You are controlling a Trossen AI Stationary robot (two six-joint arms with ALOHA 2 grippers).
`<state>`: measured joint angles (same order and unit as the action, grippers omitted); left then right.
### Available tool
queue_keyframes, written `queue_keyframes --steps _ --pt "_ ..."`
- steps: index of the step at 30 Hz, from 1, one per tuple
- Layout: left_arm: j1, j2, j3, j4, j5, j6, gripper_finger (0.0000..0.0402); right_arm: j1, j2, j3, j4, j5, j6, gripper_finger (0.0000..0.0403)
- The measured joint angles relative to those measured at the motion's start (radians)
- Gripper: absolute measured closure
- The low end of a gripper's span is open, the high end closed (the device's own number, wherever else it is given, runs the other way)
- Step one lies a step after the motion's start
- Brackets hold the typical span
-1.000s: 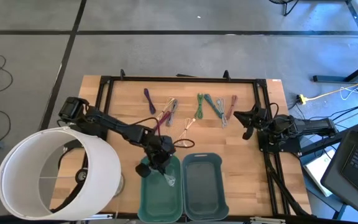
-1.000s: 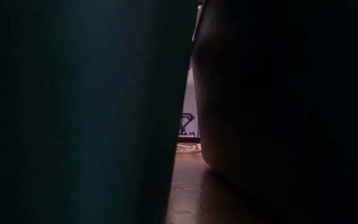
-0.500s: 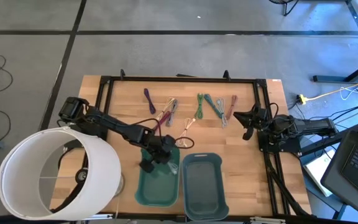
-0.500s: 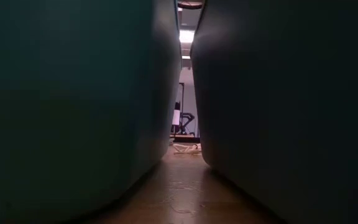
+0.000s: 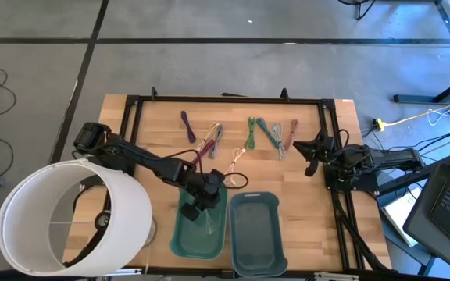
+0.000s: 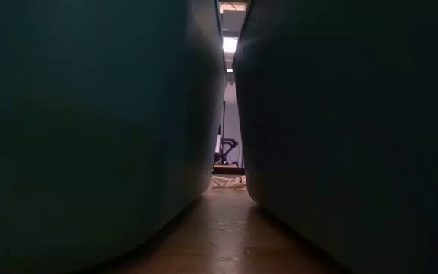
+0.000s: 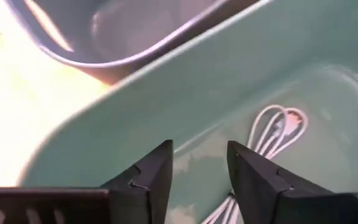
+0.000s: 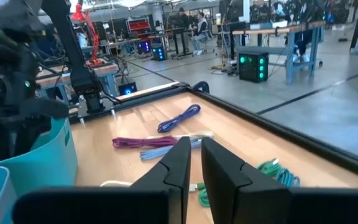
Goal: Pick & Place USB Port
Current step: Put the left white charger cable into the green bin
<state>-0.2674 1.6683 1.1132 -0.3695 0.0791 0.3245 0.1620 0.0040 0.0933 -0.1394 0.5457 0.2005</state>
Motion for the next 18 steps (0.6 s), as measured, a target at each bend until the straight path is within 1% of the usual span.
queue_keyframes --steps 4,6,9,11,12,16,18 --pt "-0.030 -0.007 0.119 -0.131 -0.173 0.043 0.0282 0.000 0.000 0.000 -0.028 -0.001 0.025 0.0359" --pt "-0.033 -0.008 0.166 -0.194 -0.285 0.071 0.0305 0.000 0.000 0.000 -0.031 -0.001 0.030 0.0359" --pt "-0.012 -0.008 0.197 -0.260 -0.469 0.100 0.0349 0.000 0.000 0.000 -0.031 -0.022 0.031 0.0359" --pt "0.022 -0.008 0.202 -0.296 -0.580 0.090 0.0382 0.000 0.000 0.000 -0.031 -0.037 0.031 0.0359" --pt "0.046 -0.008 0.202 -0.314 -0.625 0.071 0.0391 0.000 0.000 0.000 -0.031 -0.049 0.031 0.0359" --pt "0.158 -0.007 0.202 -0.380 -0.760 -0.024 0.0399 0.000 0.000 0.000 -0.031 -0.091 0.034 0.0359" --pt "0.222 -0.016 0.201 -0.405 -0.796 -0.059 0.0400 0.000 0.000 0.000 -0.031 -0.098 0.035 0.0359"
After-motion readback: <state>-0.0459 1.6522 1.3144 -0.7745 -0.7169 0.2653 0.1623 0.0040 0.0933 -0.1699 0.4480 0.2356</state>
